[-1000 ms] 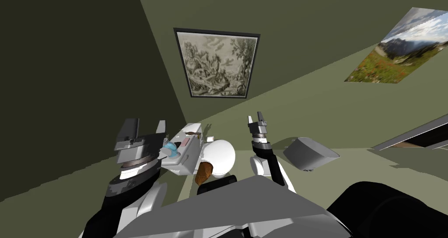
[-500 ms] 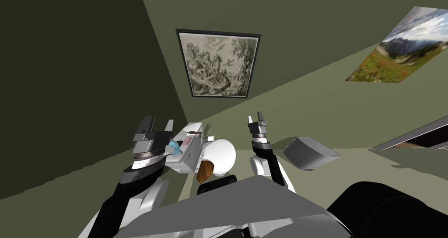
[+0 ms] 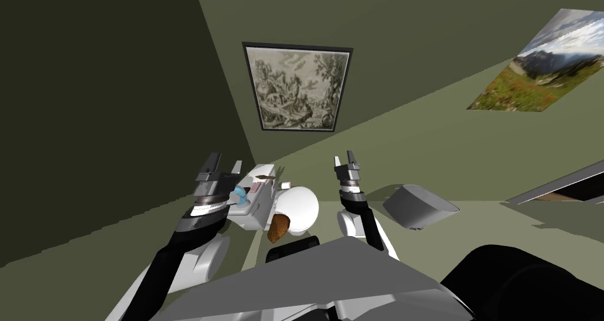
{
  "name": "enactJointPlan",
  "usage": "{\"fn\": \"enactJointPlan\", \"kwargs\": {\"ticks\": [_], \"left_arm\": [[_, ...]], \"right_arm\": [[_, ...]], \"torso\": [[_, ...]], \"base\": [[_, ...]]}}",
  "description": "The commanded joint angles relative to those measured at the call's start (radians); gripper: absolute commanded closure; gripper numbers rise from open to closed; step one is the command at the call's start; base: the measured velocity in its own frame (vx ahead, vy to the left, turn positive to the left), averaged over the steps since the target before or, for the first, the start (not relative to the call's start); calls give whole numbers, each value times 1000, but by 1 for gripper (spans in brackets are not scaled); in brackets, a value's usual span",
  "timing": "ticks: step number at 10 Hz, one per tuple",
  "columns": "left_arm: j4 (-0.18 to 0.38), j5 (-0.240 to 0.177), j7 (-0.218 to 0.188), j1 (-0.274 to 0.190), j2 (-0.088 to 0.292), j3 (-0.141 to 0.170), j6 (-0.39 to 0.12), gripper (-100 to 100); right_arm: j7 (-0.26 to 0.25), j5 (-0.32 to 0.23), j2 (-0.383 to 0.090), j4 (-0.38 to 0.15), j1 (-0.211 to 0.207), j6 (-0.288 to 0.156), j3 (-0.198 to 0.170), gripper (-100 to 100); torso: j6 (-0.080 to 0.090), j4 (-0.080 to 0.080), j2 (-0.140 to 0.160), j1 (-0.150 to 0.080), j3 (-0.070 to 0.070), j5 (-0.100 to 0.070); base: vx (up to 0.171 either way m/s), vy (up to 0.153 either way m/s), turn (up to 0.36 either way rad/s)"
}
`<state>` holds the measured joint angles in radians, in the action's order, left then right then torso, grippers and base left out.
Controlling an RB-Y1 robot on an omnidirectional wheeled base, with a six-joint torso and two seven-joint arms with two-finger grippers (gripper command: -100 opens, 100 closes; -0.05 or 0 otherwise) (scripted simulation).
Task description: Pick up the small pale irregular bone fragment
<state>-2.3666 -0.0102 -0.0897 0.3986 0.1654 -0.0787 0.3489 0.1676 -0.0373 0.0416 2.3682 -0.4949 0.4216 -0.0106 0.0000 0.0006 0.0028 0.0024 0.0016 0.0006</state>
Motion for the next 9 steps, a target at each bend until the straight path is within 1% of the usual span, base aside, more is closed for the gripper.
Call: {"fn": "enactJointPlan", "kwargs": {"ticks": [1,2,3,4,5,6,7,8,9], "left_arm": [[6,-6,-10,-12,6,-5,-42,-100],[12,-18,-27,-34,14,-14,-75,-100],[12,-18,-27,-34,14,-14,-92,-100],[18,-31,-44,-56,22,-22,-124,-100],[18,-31,-44,-56,22,-22,-144,-100],[25,-44,-62,-79,29,-31,-179,-100],[25,-44,-62,-79,29,-31,-197,-100],[32,-57,-80,-103,36,-41,-233,-100],[32,-57,-80,-103,36,-41,-252,-100]], "right_arm": [[0,0,0,0,0,0,0,0],[0,0,0,0,0,0,0,0],[0,0,0,0,0,0,0,0],[0,0,0,0,0,0,0,0],[0,0,0,0,0,0,0,0],[0,0,0,0,0,0,0,0],[0,0,0,0,0,0,0,0],[0,0,0,0,0,0,0,0],[0,0,0,0,0,0,0,0]], "torso": [[0,0,0,0,0,0],[0,0,0,-1,0,0],[0,0,0,-1,0,0],[0,0,0,-1,0,0],[0,0,0,0,0,0],[0,0,0,-1,0,0],[0,0,0,-1,0,0],[0,0,-1,-1,0,0],[0,0,0,0,0,0]], "base": [[-41,27,7],[-39,26,27],[-36,23,12],[-44,31,25],[-39,26,8],[-38,28,29],[-35,24,12],[-42,34,24],[-32,31,8]]}}
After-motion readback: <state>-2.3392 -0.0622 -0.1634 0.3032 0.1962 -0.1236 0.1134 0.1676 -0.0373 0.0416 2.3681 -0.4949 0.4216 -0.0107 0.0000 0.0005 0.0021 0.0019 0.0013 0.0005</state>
